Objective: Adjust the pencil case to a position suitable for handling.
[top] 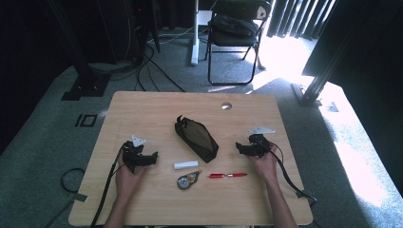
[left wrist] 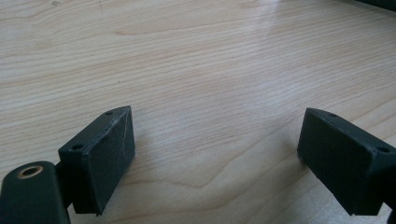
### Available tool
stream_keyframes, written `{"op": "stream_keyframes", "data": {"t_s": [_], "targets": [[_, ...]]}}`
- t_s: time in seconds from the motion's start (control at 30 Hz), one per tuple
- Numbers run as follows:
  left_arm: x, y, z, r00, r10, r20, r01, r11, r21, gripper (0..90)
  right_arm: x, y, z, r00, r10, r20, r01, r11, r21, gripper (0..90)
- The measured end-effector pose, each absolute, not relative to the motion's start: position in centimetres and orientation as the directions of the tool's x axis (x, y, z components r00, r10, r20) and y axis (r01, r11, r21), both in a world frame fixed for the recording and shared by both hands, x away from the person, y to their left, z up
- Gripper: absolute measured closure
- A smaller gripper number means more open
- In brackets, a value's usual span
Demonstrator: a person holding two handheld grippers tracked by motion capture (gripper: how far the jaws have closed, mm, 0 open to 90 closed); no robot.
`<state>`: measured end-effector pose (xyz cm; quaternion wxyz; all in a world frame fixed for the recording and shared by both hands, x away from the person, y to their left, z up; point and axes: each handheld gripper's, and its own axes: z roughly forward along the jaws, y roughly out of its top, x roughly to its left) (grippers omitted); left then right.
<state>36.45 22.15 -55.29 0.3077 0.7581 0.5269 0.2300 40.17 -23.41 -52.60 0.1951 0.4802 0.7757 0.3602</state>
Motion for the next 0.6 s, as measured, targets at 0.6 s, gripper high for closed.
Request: {"op": "stream_keyframes", "data": {"t_s": [0.6], "targets": [[36.5,22.2,-55.3,0.339,0.94,0.025,0.658,-0.256,0.708,11.6,37.1,-17.7,-47.4,-0.603,0.797,-0.043,0.438,0.375,0.817,24.9]]}}
